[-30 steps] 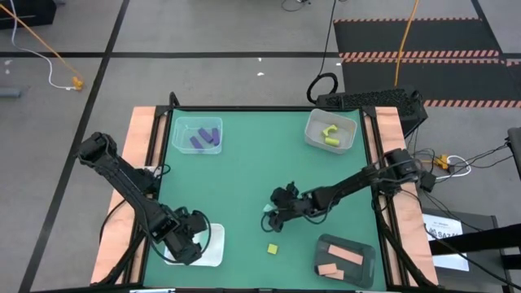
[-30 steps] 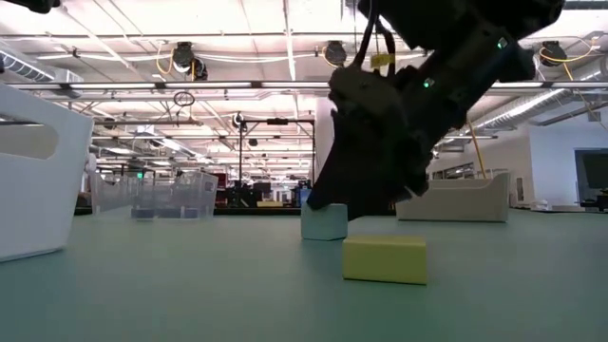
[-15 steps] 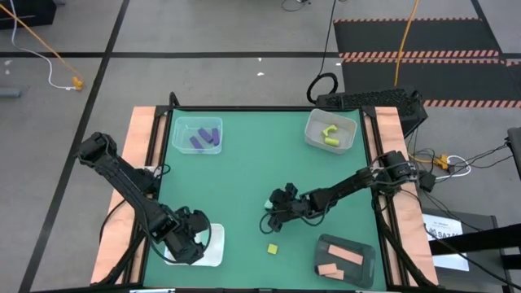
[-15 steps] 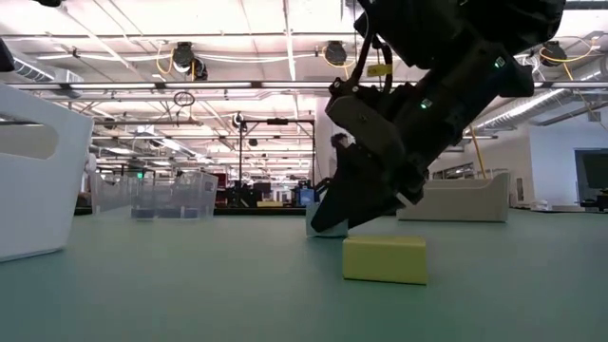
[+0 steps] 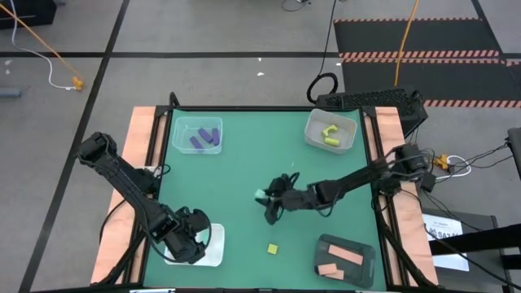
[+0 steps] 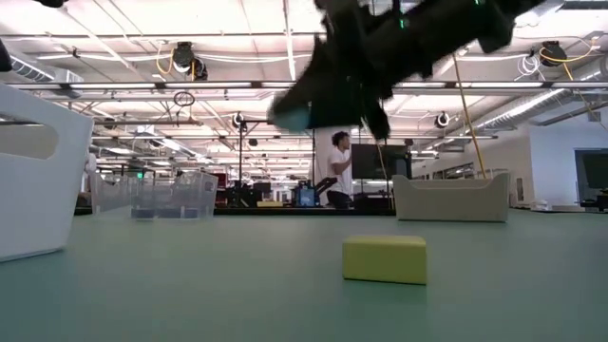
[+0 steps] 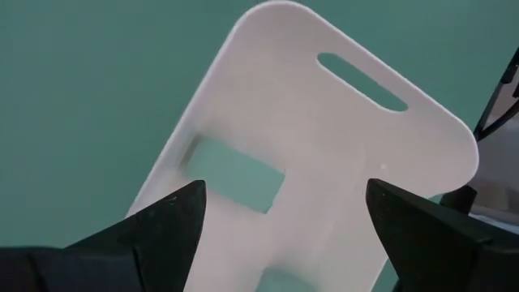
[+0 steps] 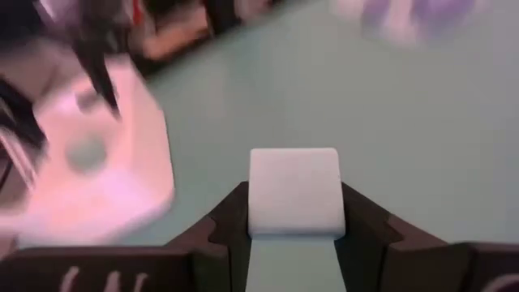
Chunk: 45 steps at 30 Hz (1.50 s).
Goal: Sort & place blocks by color
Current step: Put the light blue block into the white bin
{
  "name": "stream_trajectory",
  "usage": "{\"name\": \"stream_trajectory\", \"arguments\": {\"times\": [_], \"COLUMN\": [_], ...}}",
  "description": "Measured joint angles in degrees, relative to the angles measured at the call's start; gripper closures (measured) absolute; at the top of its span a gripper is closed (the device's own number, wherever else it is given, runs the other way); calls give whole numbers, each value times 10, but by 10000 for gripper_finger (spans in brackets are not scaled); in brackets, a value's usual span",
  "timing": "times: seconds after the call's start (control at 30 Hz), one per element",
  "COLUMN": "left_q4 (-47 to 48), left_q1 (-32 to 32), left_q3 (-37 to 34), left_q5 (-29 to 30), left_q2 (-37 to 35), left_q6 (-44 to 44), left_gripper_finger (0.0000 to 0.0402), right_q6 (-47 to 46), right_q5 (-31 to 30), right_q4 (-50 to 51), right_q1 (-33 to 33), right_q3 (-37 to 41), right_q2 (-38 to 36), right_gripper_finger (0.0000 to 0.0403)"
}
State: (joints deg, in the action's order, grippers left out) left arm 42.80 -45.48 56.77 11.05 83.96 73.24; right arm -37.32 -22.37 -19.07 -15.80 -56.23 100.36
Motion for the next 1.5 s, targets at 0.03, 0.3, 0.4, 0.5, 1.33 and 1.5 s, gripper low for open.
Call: {"name": "stream_trajectory", "arguments": {"times": [0.03,0.3,0.4,0.5,1.33,1.5], "left_q4": [1,-9,-14,-15,-156,-297], "left_q1": [2,23,35,53,242,297], "left_q3": [0,0,0,0,0,0], "left_q5": [2,8,19,35,149,141], "left_q2": [0,0,0,0,-163,-146], "left_q6": [0,2,-1,7,-196,-153], "left_gripper_finger": [64,64,64,64,64,64], "right_q6": [15,225,285,317,473,488], "right_q5": [-13,-30,-30,-29,-14,-19], "right_q4": [-11,-150,-179,-175,28,31], "right_q1": [1,8,8,8,9,9], "right_q3": [0,0,0,0,0,0], "right_q2": [-15,-125,-165,-193,-210,-211], "right_gripper_finger": [288,288,288,288,288,288]}}
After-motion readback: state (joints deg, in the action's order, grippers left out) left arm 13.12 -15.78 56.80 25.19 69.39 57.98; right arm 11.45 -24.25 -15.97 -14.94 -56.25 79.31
